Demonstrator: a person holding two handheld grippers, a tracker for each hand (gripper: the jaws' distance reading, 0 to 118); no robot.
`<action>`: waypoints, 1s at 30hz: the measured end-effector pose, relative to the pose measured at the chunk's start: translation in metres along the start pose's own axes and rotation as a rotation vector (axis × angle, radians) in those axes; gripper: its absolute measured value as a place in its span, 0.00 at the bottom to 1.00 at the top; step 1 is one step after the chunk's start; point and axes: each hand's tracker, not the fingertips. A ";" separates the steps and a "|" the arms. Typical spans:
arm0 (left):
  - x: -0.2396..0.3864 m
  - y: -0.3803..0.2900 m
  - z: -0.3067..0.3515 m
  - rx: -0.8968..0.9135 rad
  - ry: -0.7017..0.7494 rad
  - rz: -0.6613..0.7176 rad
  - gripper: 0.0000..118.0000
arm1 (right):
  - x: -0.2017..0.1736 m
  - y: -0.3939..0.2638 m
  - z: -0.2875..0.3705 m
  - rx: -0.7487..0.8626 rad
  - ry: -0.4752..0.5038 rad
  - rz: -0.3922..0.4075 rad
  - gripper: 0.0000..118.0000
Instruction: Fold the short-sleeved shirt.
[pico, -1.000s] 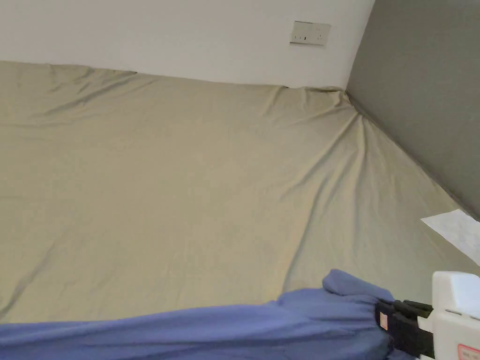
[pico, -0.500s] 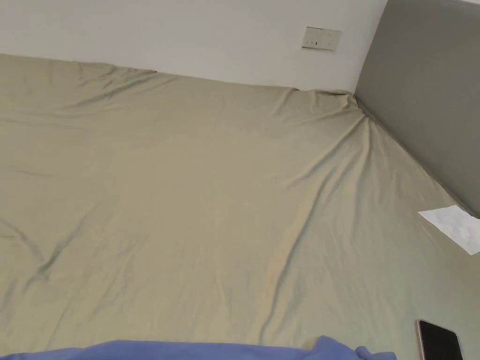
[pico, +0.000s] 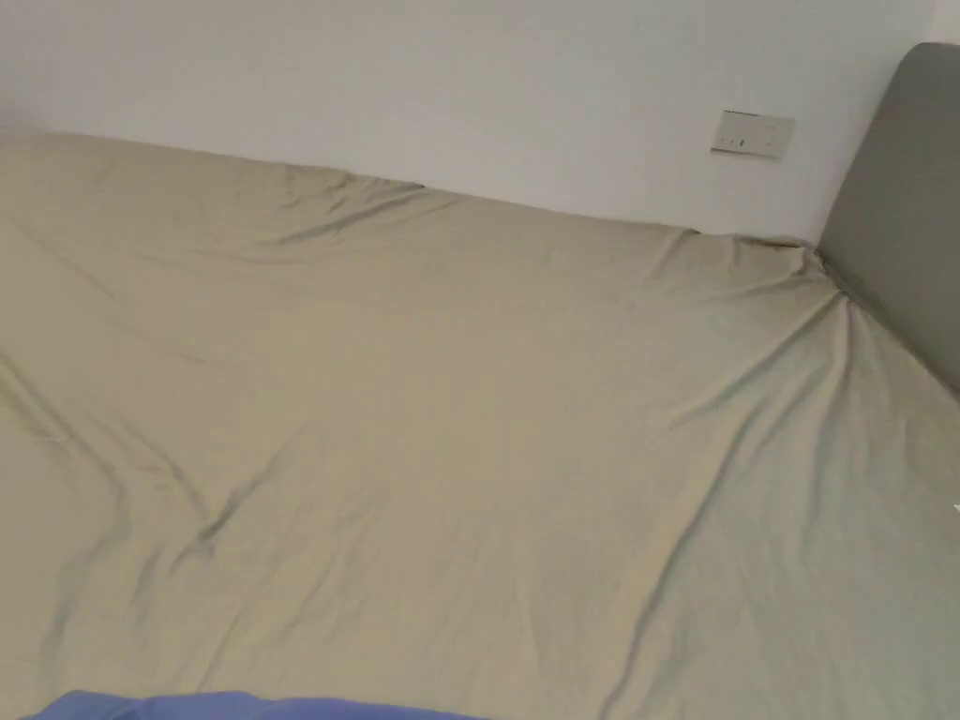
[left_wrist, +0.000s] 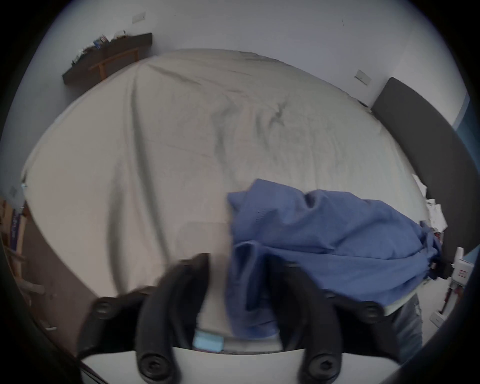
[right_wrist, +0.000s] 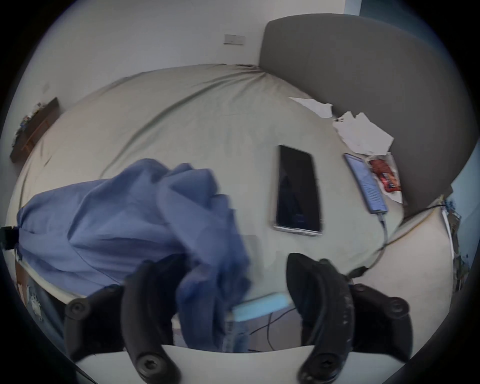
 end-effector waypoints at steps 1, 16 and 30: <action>-0.001 0.002 0.009 0.007 0.029 0.003 0.55 | 0.007 0.001 0.010 0.041 0.006 -0.056 0.70; 0.038 -0.017 0.064 0.156 -0.259 -0.009 0.00 | -0.033 0.002 0.103 0.372 0.351 -0.056 0.01; -0.063 0.044 0.025 0.029 -0.518 0.207 0.86 | -0.033 0.010 0.096 0.303 0.343 -0.093 0.01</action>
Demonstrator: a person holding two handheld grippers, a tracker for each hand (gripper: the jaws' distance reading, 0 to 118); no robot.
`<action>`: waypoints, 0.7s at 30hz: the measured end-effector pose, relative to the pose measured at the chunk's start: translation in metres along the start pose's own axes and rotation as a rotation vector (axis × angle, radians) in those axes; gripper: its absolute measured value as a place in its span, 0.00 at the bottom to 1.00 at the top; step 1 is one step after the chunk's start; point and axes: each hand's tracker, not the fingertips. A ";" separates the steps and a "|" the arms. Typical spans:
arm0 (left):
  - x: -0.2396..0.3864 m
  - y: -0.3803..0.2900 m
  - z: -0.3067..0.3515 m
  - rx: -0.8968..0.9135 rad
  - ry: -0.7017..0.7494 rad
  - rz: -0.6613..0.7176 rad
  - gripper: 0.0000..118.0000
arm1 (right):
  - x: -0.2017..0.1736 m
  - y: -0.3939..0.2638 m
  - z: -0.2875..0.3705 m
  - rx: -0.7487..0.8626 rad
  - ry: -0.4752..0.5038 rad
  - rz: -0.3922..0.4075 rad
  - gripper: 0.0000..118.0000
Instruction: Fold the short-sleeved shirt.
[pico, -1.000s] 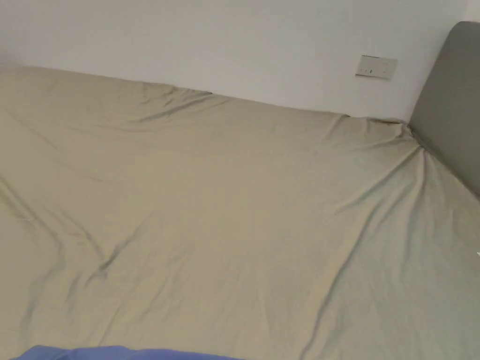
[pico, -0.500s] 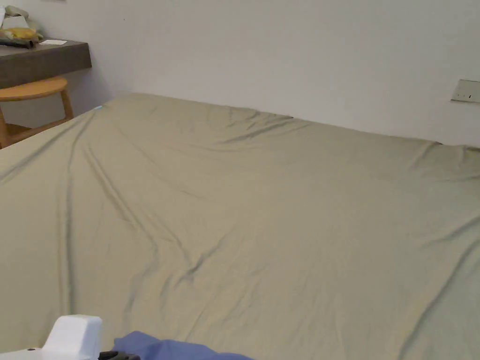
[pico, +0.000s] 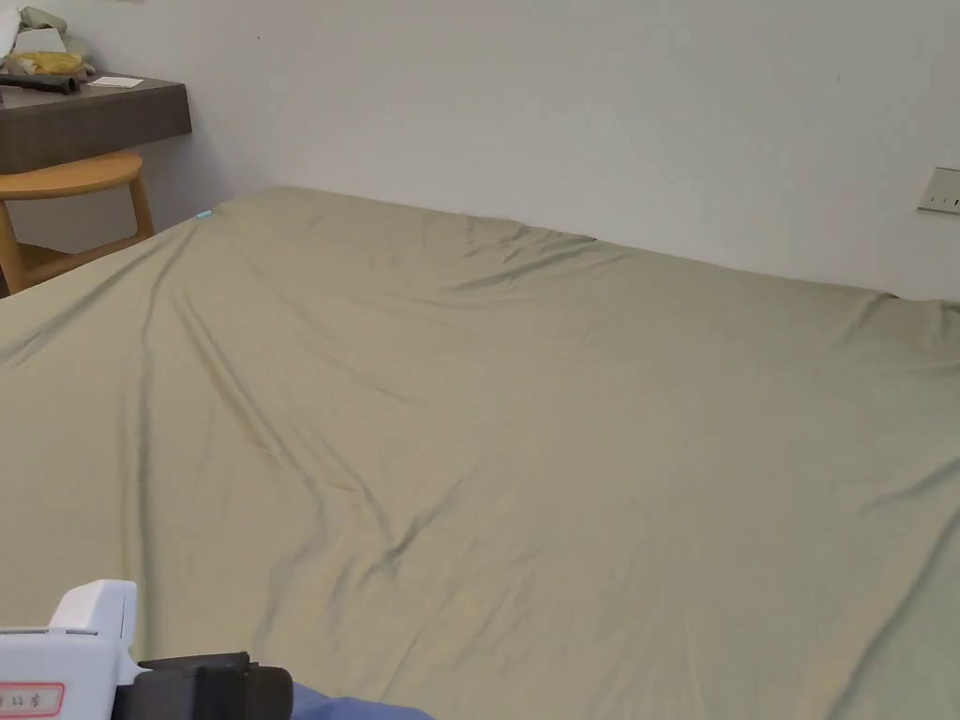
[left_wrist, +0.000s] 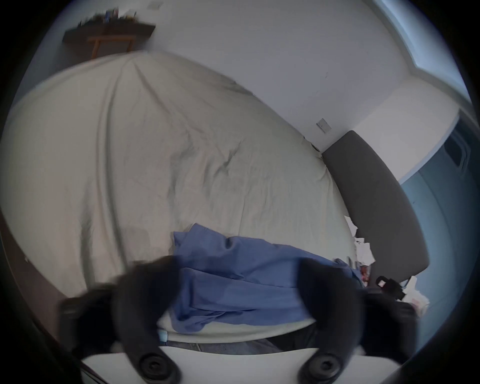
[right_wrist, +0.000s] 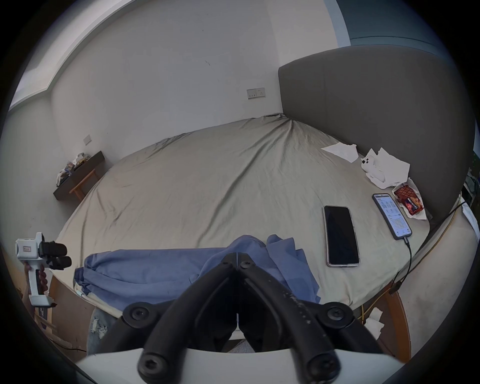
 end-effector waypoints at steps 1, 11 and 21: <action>-0.011 0.005 -0.004 -0.033 -0.035 0.016 0.97 | -0.005 0.003 0.000 -0.004 0.004 0.004 0.01; -0.064 -0.001 -0.060 -0.212 -0.120 0.144 0.96 | -0.045 0.014 -0.011 -0.056 0.069 0.096 0.01; -0.022 -0.010 -0.101 -0.307 -0.298 0.053 0.88 | -0.062 0.014 -0.022 -0.092 0.104 0.138 0.01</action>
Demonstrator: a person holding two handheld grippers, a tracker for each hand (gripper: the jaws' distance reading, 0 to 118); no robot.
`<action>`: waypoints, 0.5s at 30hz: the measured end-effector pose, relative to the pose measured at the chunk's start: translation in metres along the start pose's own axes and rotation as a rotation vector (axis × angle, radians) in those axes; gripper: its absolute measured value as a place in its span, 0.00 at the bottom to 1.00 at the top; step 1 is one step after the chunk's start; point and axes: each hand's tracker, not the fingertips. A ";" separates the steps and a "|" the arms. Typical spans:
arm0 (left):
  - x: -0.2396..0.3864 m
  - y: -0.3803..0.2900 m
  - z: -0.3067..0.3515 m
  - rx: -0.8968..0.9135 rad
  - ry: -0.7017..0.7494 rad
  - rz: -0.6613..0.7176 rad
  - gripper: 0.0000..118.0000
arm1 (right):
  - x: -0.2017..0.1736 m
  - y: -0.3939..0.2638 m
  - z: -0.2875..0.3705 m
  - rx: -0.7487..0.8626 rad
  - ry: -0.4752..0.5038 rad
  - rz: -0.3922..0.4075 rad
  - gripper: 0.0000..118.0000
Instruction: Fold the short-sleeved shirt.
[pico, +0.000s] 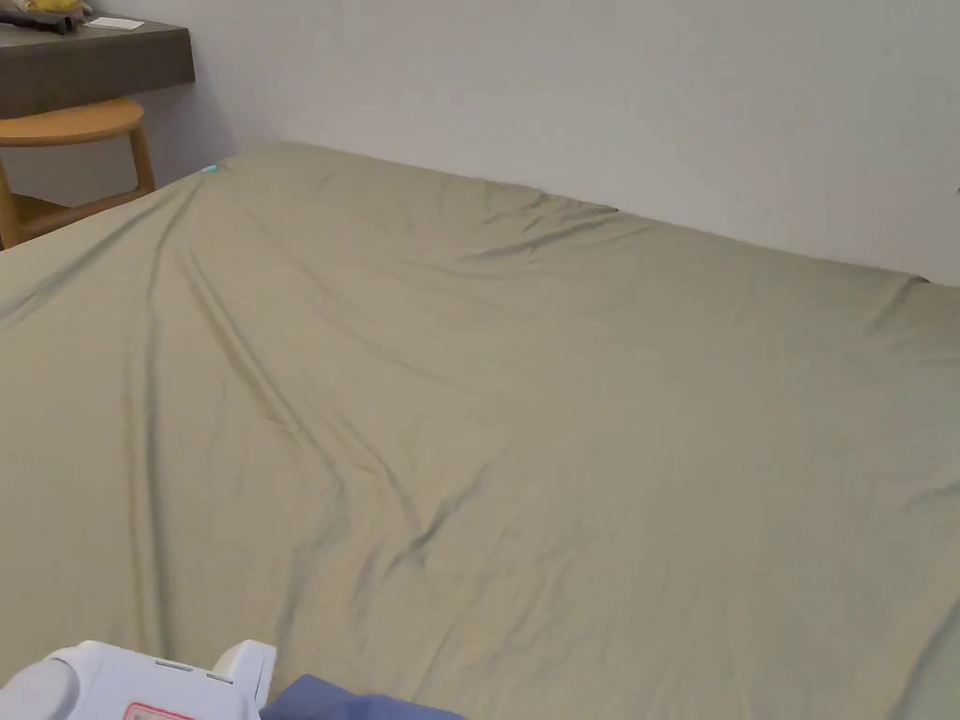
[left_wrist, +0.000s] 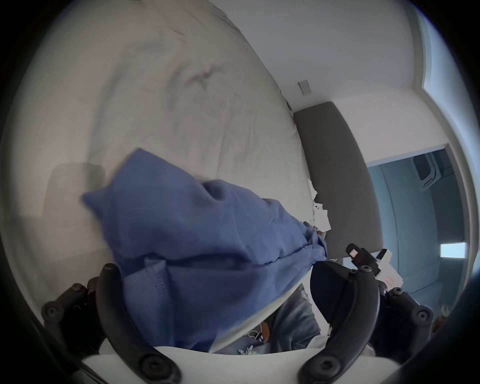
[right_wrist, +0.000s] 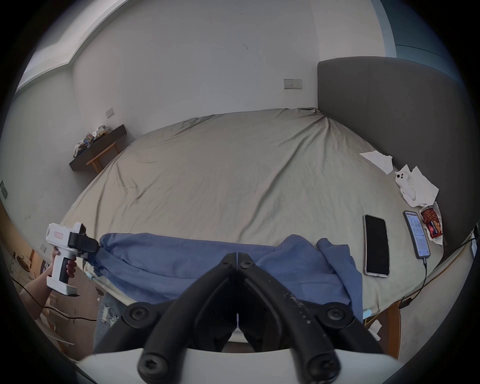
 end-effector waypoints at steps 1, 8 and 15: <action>0.002 0.001 -0.006 -0.001 0.017 0.022 0.69 | 0.001 -0.001 0.000 -0.005 0.009 -0.003 0.01; 0.020 0.001 -0.015 0.023 0.178 0.020 0.14 | 0.007 -0.003 0.001 -0.020 -0.001 -0.027 0.01; 0.029 0.006 0.037 0.106 0.246 0.047 0.13 | 0.009 -0.001 0.002 -0.012 -0.002 -0.039 0.01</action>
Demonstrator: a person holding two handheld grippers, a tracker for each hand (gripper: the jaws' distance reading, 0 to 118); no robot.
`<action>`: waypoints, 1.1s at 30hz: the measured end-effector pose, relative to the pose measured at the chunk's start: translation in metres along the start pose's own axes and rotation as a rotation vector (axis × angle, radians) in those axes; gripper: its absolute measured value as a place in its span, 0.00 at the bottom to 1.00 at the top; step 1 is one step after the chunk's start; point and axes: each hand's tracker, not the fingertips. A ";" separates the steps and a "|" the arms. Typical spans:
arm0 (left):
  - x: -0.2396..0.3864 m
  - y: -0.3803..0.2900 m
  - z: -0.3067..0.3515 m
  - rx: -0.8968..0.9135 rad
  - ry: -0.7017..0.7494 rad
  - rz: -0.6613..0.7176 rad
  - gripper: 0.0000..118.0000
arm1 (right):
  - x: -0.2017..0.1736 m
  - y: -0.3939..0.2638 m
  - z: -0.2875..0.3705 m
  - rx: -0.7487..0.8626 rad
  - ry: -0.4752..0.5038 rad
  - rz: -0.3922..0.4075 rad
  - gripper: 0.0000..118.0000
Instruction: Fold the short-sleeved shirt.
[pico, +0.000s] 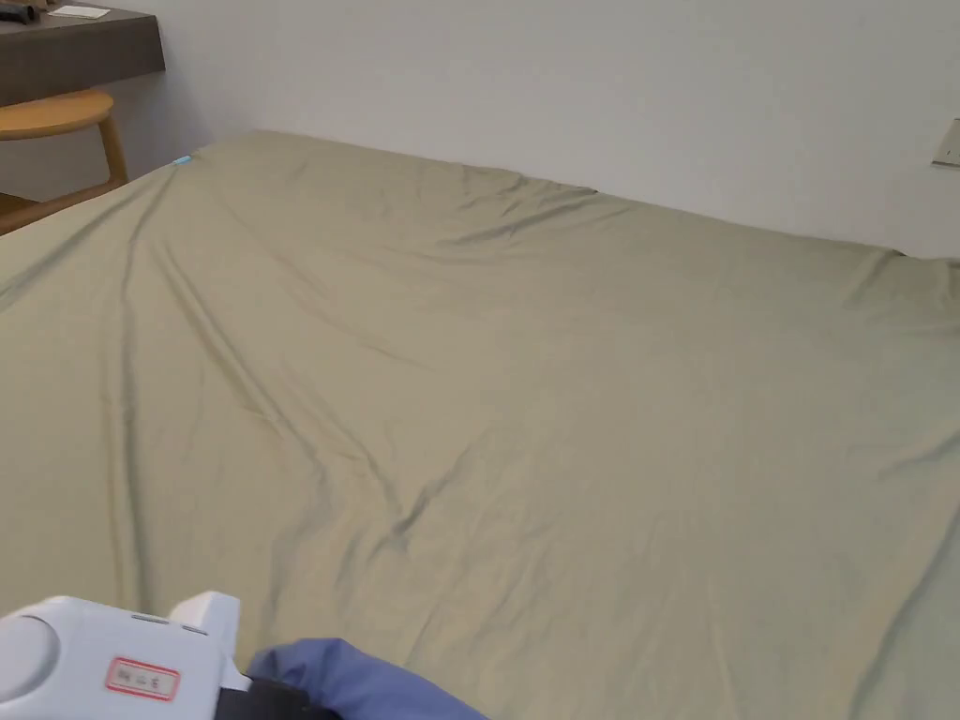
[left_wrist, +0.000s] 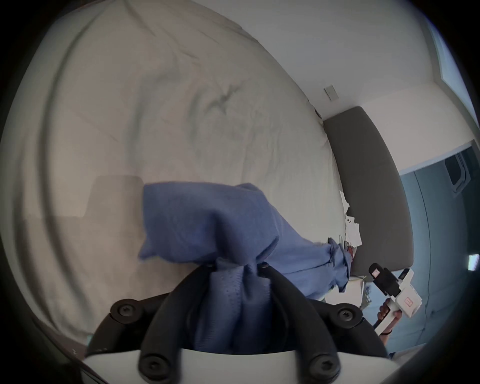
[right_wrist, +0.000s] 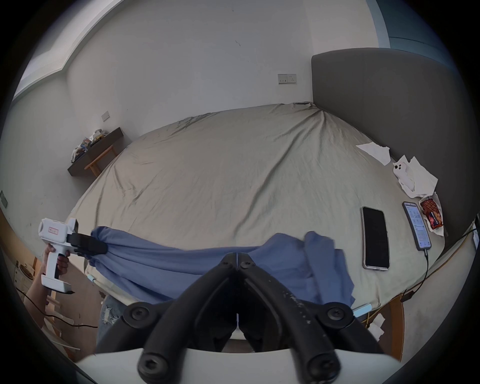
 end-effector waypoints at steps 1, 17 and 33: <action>-0.003 0.002 0.009 0.040 0.034 -0.002 0.13 | 0.001 0.000 0.000 0.004 0.004 -0.001 0.01; 0.078 -0.017 0.031 0.041 0.126 -0.109 0.13 | -0.005 -0.009 -0.006 -0.011 0.079 -0.025 0.01; 0.161 -0.044 -0.089 -0.205 0.012 -0.322 0.43 | 0.030 -0.024 0.001 -0.028 0.036 -0.153 0.01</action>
